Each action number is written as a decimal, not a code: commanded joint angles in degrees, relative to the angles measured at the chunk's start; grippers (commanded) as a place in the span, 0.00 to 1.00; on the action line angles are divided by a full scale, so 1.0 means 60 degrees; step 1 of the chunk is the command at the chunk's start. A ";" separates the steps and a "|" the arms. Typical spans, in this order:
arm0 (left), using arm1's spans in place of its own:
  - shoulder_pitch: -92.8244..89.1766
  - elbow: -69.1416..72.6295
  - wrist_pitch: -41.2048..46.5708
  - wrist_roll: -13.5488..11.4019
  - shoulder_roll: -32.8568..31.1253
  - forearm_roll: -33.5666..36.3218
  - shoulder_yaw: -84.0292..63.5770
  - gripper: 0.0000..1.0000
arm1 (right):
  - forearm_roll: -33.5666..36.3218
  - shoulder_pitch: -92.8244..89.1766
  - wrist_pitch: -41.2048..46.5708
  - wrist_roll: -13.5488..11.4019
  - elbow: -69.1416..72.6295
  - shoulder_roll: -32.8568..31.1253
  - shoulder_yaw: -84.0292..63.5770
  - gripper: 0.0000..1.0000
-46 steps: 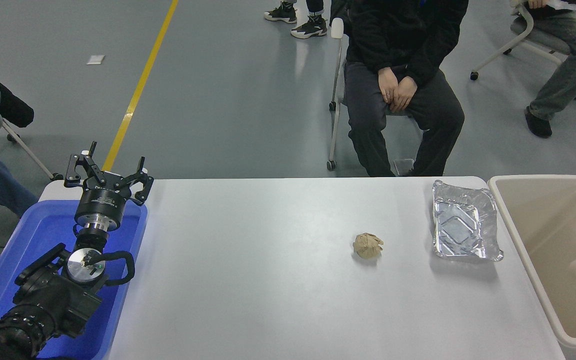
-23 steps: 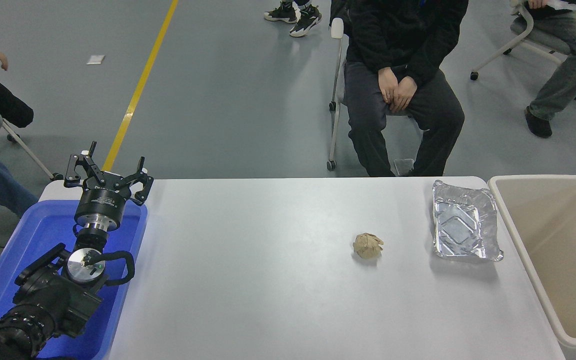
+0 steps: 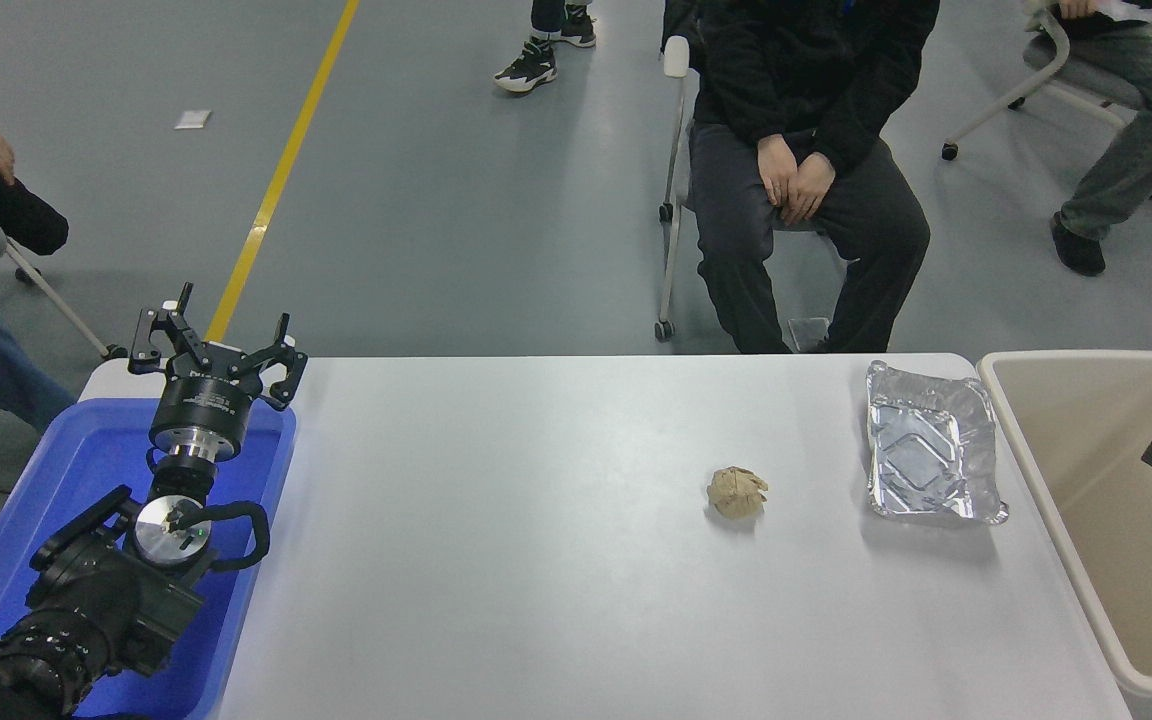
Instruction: Pick up paper cup place in dustbin
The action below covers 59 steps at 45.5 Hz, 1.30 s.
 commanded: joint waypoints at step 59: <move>0.0002 0.0000 0.0002 -0.0010 0.0000 -0.0010 0.0014 0.99 | -0.0071 0.9377 0.7229 0.0008 0.5739 0.2001 -0.6012 1.00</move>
